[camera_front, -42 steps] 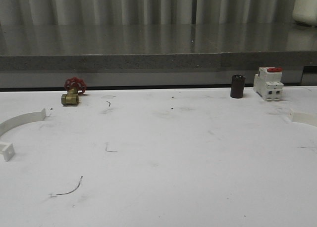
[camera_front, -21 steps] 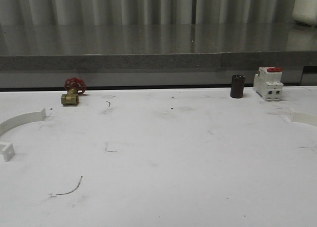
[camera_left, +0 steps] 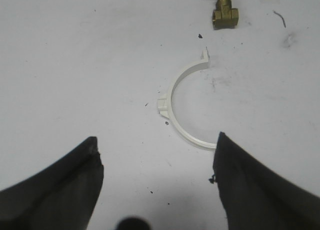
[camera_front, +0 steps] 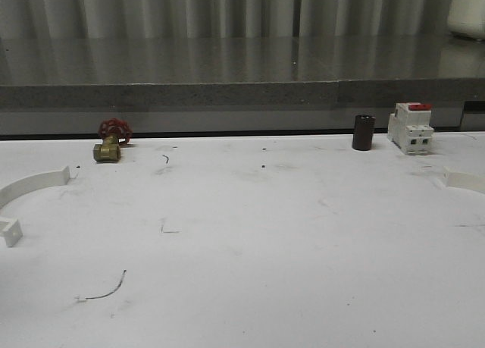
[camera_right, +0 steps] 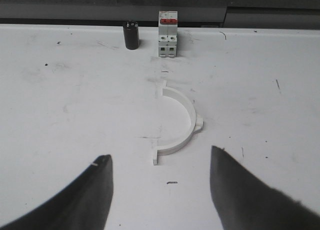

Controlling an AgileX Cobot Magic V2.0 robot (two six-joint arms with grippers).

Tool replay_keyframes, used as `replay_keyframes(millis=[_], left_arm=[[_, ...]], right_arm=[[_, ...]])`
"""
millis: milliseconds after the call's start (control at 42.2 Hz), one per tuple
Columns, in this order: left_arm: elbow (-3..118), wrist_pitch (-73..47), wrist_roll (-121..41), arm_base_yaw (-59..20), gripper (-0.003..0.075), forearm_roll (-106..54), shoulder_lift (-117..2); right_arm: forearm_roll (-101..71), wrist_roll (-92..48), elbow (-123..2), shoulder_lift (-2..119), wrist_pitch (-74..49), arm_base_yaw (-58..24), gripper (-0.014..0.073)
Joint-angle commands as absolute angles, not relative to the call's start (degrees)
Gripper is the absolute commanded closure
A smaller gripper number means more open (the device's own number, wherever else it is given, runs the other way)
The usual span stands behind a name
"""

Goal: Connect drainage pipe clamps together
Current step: 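Lower the left gripper toward the white half-ring clamp near it, then grasp the white half-ring clamp by its tab with the left gripper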

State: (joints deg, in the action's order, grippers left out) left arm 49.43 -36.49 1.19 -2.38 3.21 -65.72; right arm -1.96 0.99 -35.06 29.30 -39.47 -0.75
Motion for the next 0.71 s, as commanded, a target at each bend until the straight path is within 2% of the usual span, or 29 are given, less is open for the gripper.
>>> replay_keyframes(millis=[0,451,688], left_arm=[[53.58,-33.14,1.29,-2.3,0.026,3.32,-70.46],[65.17,-33.89,1.29,-0.88,0.026,1.72,-93.96],[69.74,-35.1,1.29,-0.88,0.026,0.0,-101.96]], right_arm=[[-1.31,0.8,-36.89,29.82,-35.74,-0.5,0.0137],[-1.31,0.8,-36.89,29.82,-35.74,-0.5,0.0137],[-1.31,0.8,-36.89,29.82,-35.74,-0.5,0.0137]])
